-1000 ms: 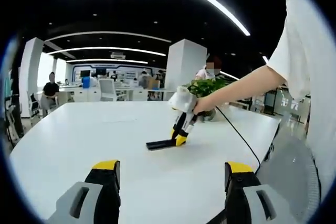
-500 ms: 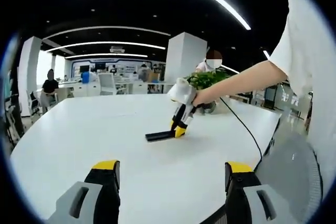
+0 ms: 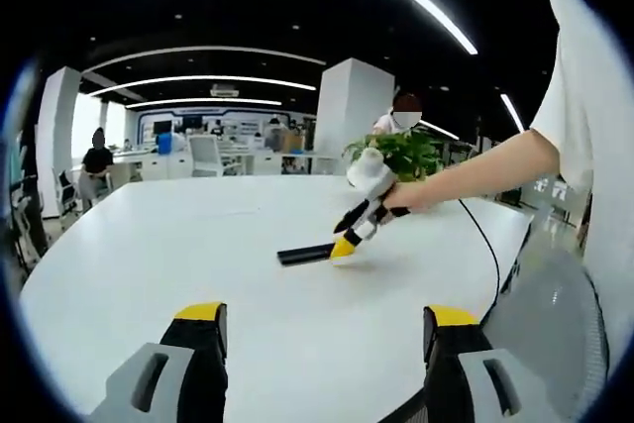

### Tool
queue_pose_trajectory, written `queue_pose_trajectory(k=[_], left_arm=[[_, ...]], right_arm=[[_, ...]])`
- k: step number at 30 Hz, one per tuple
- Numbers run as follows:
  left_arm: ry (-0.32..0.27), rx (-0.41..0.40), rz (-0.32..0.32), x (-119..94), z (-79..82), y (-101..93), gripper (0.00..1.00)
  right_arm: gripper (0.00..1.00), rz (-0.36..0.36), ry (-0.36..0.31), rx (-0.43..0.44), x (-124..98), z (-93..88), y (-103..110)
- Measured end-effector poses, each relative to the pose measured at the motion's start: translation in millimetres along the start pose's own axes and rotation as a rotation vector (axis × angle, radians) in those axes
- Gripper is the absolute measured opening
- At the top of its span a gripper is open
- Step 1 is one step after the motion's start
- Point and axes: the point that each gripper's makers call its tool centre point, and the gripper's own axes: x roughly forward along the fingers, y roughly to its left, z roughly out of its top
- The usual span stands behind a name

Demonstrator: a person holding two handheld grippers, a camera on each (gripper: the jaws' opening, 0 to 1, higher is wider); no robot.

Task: Press the specified remote control buttons in sequence, fully releasing each button before pressing the next.

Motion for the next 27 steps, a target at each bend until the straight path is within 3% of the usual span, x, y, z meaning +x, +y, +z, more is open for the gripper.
queue_pose_trajectory(k=[3, 5, 10, 16, 20, 27], left_arm=[[-0.006, -0.005, 0.001, -0.1, 1.1, 0.3, 0.84], [-0.009, -0.006, 0.004, -0.2, 1.6, 1.2, 0.84], [-0.015, -0.012, 0.012, -0.6, 2.2, 3.0, 0.84], [-0.024, -0.015, 0.015, -1.1, 3.4, 3.8, 0.84], [-0.030, -0.009, 0.013, -1.4, 4.2, 2.9, 0.84], [-0.041, -0.008, 0.016, -2.1, 6.0, 3.4, 0.84]], right_arm=[[0.89, 0.016, -0.166, 0.213, -15.9, 19.5, 11.0], [0.99, 0.005, -0.220, 0.266, -25.2, 24.7, 12.7], [0.99, -0.006, -0.348, 0.298, -58.5, 30.7, 26.1], [0.99, -0.045, -0.392, 0.271, -94.9, 17.2, 47.7], [0.99, -0.075, -0.385, 0.272, -110.2, 0.8, 58.7], [0.99, -0.137, -0.412, 0.219, -141.0, -11.9, 78.0]])
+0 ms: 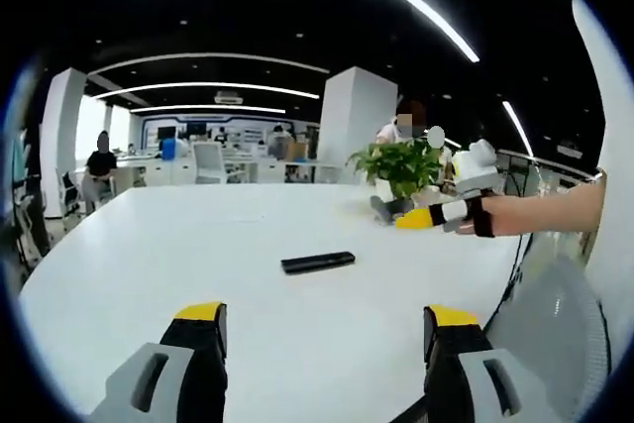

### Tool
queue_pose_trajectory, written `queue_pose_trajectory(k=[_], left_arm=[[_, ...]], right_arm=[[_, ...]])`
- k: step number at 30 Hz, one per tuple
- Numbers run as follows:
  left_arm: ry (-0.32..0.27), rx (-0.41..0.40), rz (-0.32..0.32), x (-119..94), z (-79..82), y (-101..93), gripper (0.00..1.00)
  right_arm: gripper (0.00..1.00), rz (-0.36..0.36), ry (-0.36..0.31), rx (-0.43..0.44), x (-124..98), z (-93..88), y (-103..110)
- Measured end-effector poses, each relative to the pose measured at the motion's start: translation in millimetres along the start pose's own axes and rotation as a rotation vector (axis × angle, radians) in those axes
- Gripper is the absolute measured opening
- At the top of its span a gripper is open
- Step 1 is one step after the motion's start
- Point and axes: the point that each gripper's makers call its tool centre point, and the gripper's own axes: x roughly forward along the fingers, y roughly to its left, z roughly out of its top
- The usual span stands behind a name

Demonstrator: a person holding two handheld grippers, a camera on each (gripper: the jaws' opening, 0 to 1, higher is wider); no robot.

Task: Press the specified remote control buttons in sequence, fully releasing each button before pressing the next.

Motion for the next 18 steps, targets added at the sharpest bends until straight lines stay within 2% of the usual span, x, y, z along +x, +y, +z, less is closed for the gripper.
queue_pose_trajectory(k=[2, 5, 9, 12, 16, 18], left_arm=[[0.002, -0.014, -0.004, -0.2, -0.7, -0.1, 0.84], [0.009, -0.013, -0.013, -0.4, -2.2, -2.1, 0.84], [0.001, -0.011, -0.014, -1.0, -0.7, -2.7, 0.84], [-0.005, -0.011, -0.011, -1.3, 0.5, -2.3, 0.84], [-0.004, -0.004, -0.011, -1.3, 0.3, -2.0, 0.84], [-0.004, -0.003, -0.008, -1.4, 0.4, -1.5, 0.84]], right_arm=[[0.98, -0.003, 0.014, -0.089, -10.8, -7.2, 3.0], [0.98, -0.004, 0.017, -0.077, -22.0, -14.8, 3.6], [0.98, -0.039, -0.038, -0.045, -41.5, -12.3, 0.6], [0.96, -0.073, -0.124, -0.110, -57.1, -3.9, 1.7], [0.98, -0.090, -0.096, -0.093, -66.5, -13.1, 3.4], [0.98, -0.111, -0.077, -0.123, -72.1, -19.4, 3.6]])
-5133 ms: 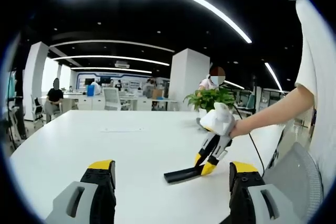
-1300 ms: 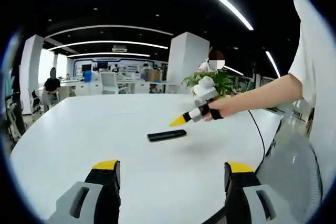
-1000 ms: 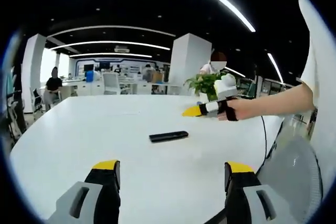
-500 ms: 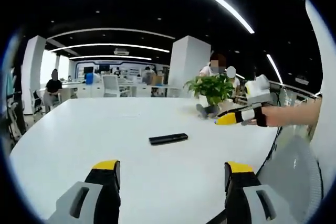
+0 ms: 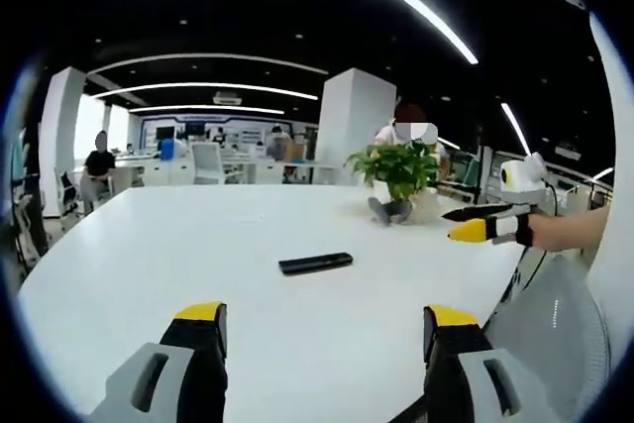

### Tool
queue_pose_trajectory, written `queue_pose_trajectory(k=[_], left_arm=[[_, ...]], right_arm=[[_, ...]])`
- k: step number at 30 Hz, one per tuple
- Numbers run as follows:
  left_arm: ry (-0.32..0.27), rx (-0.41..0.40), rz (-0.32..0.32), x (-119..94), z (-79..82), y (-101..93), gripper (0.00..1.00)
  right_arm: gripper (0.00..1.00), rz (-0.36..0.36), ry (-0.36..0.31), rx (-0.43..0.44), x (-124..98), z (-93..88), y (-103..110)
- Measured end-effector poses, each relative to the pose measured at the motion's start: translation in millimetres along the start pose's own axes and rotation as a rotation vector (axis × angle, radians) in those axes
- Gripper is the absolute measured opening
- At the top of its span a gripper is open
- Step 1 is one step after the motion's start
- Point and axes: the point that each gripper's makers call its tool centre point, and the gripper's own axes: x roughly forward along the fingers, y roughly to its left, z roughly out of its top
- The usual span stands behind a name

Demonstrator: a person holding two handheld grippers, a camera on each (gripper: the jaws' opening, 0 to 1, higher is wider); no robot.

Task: Press the specified remote control buttons in sequence, fully releasing each button before pressing the next.

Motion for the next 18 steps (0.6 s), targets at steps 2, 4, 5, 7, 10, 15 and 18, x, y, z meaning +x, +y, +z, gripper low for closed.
queue_pose_trajectory(k=[2, 4, 5, 7, 10, 15, 18], left_arm=[[0.001, 0.004, 0.006, -0.1, 0.1, 1.1, 0.83], [0.005, 0.007, 0.007, 0.0, -0.5, 1.0, 0.83], [0.009, 0.010, 0.007, 0.1, -1.1, 1.2, 0.83], [0.011, 0.011, 0.005, 0.1, -1.3, 0.8, 0.83], [0.006, 0.008, 0.011, -0.3, -0.4, 2.3, 0.83], [-0.012, -0.001, 0.019, -1.1, 2.9, 3.7, 0.83], [0.003, 0.010, 0.030, -0.5, 0.4, 5.4, 0.83]], right_arm=[[0.97, -0.011, 0.016, -0.053, -3.2, -6.9, -1.3], [0.97, -0.009, 0.062, -0.085, -5.1, -19.3, 0.5], [0.97, -0.002, 0.092, -0.079, -6.1, -25.2, 2.1], [0.97, 0.001, 0.086, -0.057, -7.7, -25.7, 5.2], [0.97, 0.000, 0.067, -0.035, -13.1, -21.4, 13.1], [0.97, 0.013, 0.037, -0.065, -18.7, -21.7, 31.8], [0.95, -0.005, 0.056, -0.104, -17.4, -26.4, 23.5]])
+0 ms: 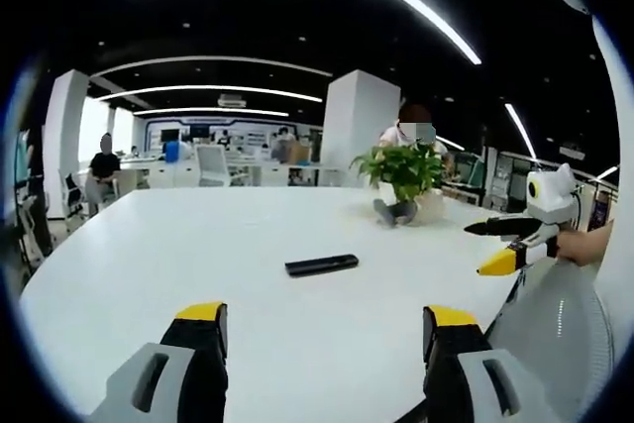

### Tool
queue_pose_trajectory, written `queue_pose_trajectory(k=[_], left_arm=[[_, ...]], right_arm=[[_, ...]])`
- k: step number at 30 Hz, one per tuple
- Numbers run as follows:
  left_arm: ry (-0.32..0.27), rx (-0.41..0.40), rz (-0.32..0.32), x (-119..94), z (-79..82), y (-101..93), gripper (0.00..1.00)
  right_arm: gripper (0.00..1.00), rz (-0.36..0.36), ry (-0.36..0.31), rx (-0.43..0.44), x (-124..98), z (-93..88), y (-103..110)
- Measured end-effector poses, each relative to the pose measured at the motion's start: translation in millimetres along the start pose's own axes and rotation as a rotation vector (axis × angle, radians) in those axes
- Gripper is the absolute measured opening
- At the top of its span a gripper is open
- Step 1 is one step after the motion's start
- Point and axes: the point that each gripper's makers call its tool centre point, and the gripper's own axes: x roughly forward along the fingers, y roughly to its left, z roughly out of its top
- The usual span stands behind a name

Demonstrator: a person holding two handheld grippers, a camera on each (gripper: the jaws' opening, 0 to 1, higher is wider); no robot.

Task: Press the specified remote control buttons in sequence, fully releasing each button before pressing the next.

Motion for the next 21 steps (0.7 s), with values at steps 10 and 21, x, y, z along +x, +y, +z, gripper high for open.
queue_pose_trajectory(k=[10, 21], left_arm=[[-0.012, 0.003, 0.008, -0.5, 2.4, 1.0, 0.83], [0.001, 0.014, 0.005, 0.2, -0.2, 0.3, 0.83]], right_arm=[[0.93, -0.007, -0.009, 0.061, -3.9, -1.5, -7.4], [0.92, -0.013, -0.026, 0.112, -6.4, -0.5, -11.2]])
